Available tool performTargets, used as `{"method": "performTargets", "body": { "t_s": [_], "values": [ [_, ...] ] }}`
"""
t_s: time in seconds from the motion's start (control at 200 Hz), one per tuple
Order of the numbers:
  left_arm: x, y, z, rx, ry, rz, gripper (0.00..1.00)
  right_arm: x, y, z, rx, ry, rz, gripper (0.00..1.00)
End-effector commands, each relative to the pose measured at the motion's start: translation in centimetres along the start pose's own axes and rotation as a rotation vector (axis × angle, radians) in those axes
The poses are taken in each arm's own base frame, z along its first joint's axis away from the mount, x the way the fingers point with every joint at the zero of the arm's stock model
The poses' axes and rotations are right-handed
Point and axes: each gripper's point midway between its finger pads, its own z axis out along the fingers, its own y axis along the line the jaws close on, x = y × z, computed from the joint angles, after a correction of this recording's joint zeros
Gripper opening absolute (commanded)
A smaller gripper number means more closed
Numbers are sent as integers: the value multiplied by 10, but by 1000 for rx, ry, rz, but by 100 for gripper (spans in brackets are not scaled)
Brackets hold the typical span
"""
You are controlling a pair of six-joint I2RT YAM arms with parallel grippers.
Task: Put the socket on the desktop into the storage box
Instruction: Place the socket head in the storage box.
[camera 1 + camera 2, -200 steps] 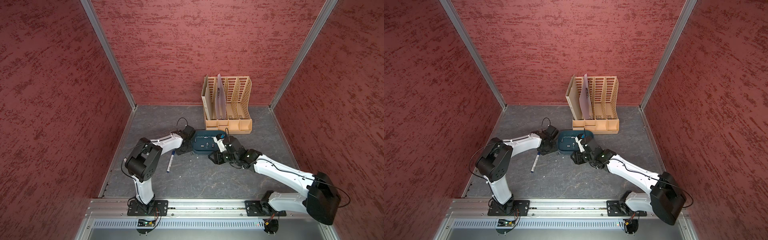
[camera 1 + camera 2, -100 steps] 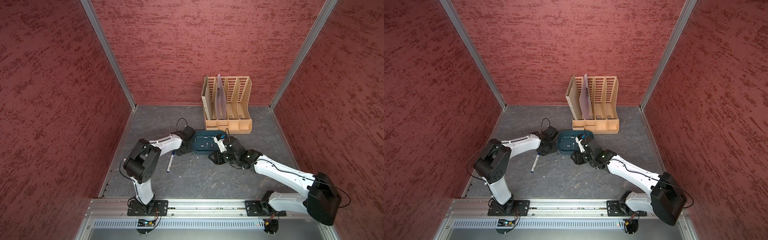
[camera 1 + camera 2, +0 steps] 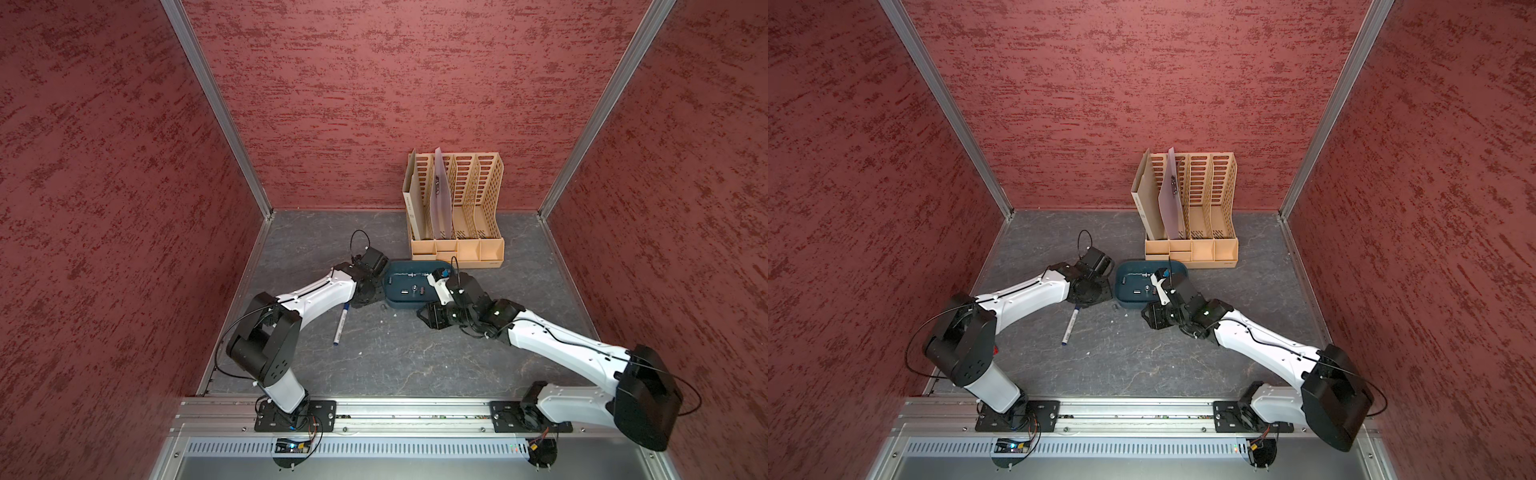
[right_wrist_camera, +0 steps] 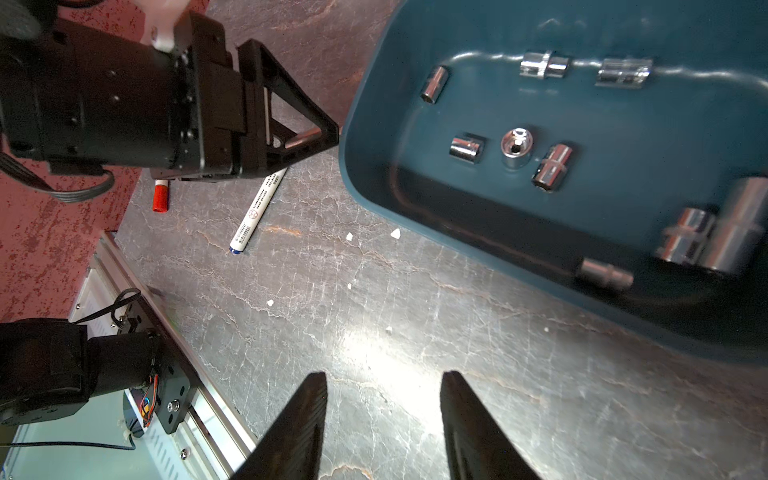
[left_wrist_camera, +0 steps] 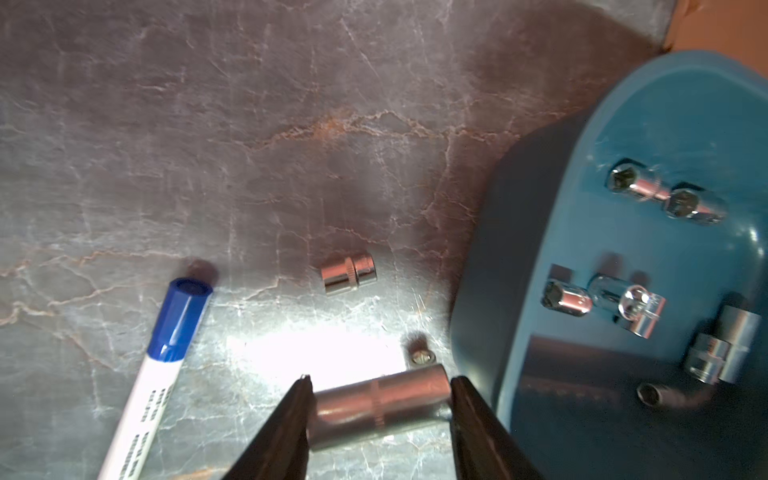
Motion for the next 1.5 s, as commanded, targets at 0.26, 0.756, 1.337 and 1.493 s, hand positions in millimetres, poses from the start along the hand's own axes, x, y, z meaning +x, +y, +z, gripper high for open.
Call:
{"method": "performTargets", "body": {
  "t_s": [0.26,0.756,1.337,1.493],
  "values": [
    [-5,-25,-27,76,-18,33,42,-14,16,-9,-74,-54,11,49],
    [-14,-70,-37,131,-30,76,42,-21,-4,-33,-53,-98,47,49],
    [-12,-115,-14,151,8,119,42,-18,-30,-50,-27,-128,95,49],
    [-11,-124,-4,153,23,126,42,-16,-37,-52,-17,-129,114,49]
  ]
}}
